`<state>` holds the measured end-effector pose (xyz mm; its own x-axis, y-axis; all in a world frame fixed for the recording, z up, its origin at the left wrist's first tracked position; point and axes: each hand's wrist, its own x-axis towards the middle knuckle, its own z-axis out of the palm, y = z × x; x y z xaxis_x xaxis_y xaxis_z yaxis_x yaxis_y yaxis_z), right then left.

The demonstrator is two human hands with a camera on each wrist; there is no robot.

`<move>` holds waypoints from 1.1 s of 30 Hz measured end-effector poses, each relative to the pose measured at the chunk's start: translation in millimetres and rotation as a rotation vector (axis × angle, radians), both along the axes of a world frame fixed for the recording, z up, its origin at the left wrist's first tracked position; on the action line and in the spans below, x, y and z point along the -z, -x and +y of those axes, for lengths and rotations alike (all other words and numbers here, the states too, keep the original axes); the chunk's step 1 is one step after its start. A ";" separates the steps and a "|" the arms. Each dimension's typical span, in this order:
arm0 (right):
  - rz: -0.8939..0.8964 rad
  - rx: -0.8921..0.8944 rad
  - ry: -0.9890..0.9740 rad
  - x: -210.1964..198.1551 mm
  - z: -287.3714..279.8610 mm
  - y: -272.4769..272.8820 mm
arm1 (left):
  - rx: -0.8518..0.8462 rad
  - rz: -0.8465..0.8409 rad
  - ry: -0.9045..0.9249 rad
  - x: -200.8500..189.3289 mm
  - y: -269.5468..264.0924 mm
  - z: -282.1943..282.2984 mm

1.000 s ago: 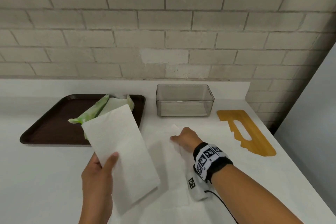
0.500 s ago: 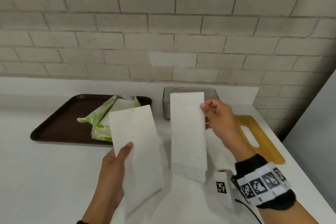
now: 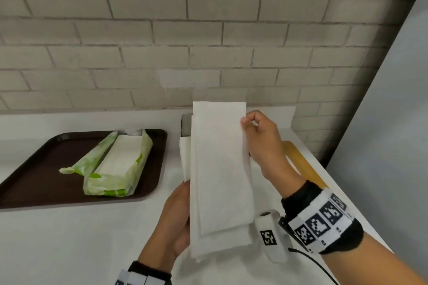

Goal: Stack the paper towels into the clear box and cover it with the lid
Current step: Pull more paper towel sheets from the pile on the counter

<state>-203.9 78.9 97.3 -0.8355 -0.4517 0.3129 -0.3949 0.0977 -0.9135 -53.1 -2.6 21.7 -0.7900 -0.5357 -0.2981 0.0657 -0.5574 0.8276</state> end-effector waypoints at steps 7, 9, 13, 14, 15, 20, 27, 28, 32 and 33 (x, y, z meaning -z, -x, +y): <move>-0.223 -0.010 -0.102 39.4 4.0 6.6 | 0.130 -0.044 -0.189 7.3 -7.4 10.3; -0.244 -0.043 -0.119 43.1 3.2 8.0 | 0.142 -0.039 -0.151 4.9 -8.4 16.8; -0.110 -0.010 -0.057 40.5 5.8 11.3 | 0.143 -0.067 -0.094 4.6 -11.6 22.1; -0.091 -0.011 -0.032 35.8 7.4 11.1 | 0.135 -0.072 -0.083 5.0 -12.1 22.4; -0.076 -0.019 -0.002 29.3 10.1 9.9 | 0.119 -0.083 -0.068 6.0 -12.4 22.4; -0.139 -0.073 0.331 -17.0 40.4 -5.2 | 0.039 -0.133 -0.077 12.0 -13.1 19.9; -0.181 -0.169 0.215 -27.5 50.8 -19.2 | 0.058 -0.117 -0.154 17.3 -9.4 17.0; -0.104 -0.146 0.134 -16.8 44.3 -19.2 | 0.084 -0.104 -0.177 17.1 -8.4 17.7; 0.198 -0.086 -0.177 29.3 25.7 -23.1 | 0.178 -0.044 -0.181 14.2 -6.0 23.5; 0.243 -0.074 -0.254 37.3 25.2 -23.4 | 0.180 -0.039 -0.109 14.1 -6.1 24.9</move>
